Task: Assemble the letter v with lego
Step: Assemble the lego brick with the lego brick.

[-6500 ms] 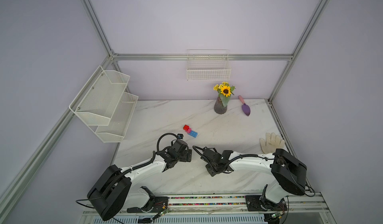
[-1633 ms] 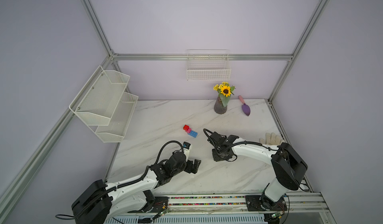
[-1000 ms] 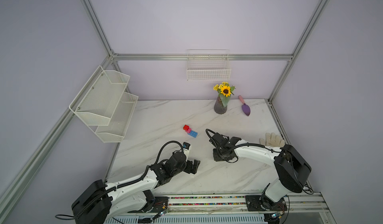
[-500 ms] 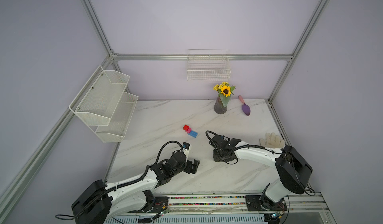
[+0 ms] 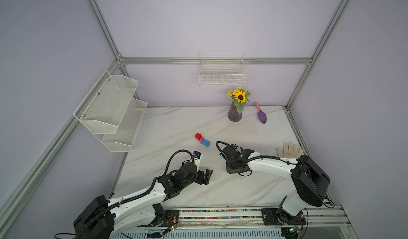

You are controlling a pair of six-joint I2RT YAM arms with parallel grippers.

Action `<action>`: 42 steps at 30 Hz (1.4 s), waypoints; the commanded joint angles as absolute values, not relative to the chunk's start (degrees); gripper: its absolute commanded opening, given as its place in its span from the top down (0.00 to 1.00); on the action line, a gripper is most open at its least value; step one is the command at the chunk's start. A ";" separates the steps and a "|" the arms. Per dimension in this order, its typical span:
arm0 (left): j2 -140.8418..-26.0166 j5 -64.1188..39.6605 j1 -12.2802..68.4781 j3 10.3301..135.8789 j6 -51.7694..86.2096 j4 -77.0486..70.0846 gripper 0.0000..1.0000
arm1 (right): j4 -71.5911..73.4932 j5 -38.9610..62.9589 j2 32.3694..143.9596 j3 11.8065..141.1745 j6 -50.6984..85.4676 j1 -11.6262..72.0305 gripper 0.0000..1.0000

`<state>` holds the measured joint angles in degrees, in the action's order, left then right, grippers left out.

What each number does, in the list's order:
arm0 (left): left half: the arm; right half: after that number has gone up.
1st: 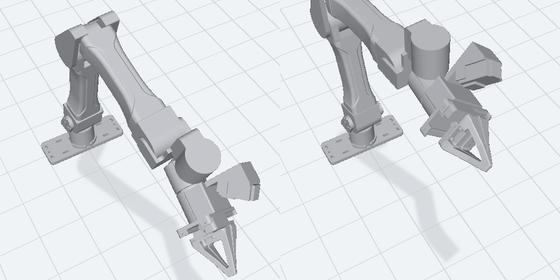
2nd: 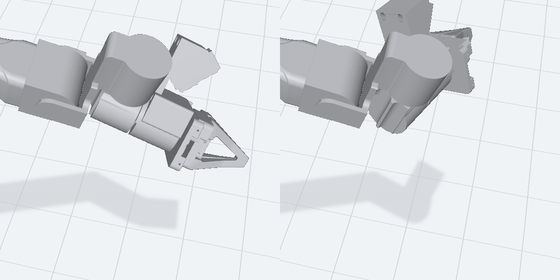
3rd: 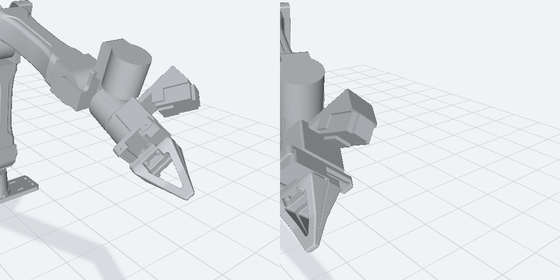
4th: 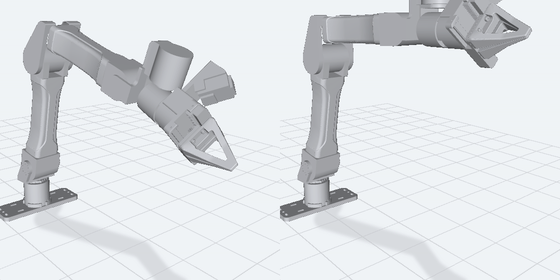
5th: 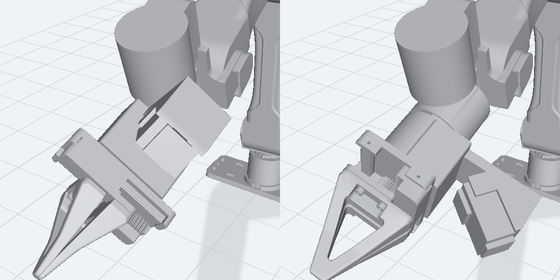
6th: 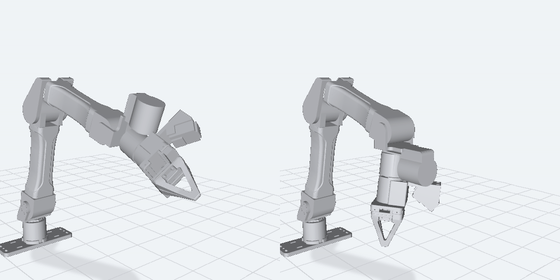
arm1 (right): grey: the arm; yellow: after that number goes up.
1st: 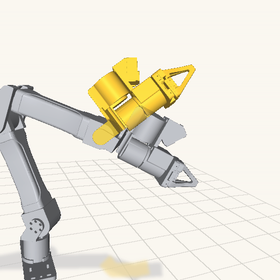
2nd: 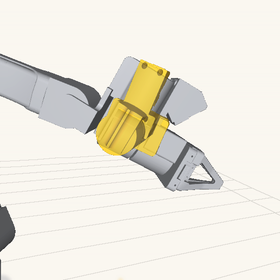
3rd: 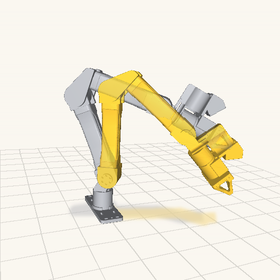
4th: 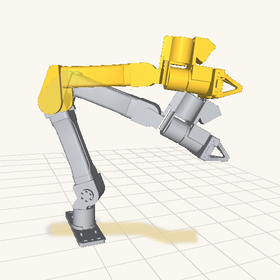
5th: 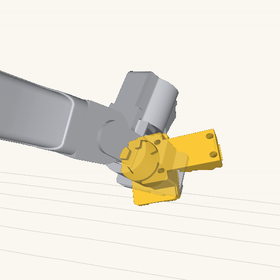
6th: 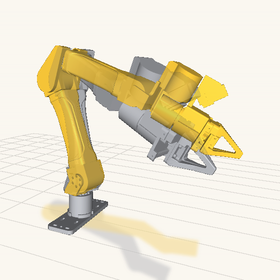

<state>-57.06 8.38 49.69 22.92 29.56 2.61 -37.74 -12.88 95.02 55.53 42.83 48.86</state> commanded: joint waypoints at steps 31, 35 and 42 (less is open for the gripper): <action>-51.81 15.51 50.29 24.17 34.18 6.85 0.00 | -41.66 -4.80 115.86 65.65 16.38 49.16 0.94; -51.60 16.14 50.32 24.60 34.18 7.72 0.00 | -40.50 -3.25 116.28 64.68 15.15 49.08 0.94; -51.32 16.92 50.39 24.87 34.45 8.04 0.00 | -42.63 -1.40 116.28 63.81 24.58 49.13 0.93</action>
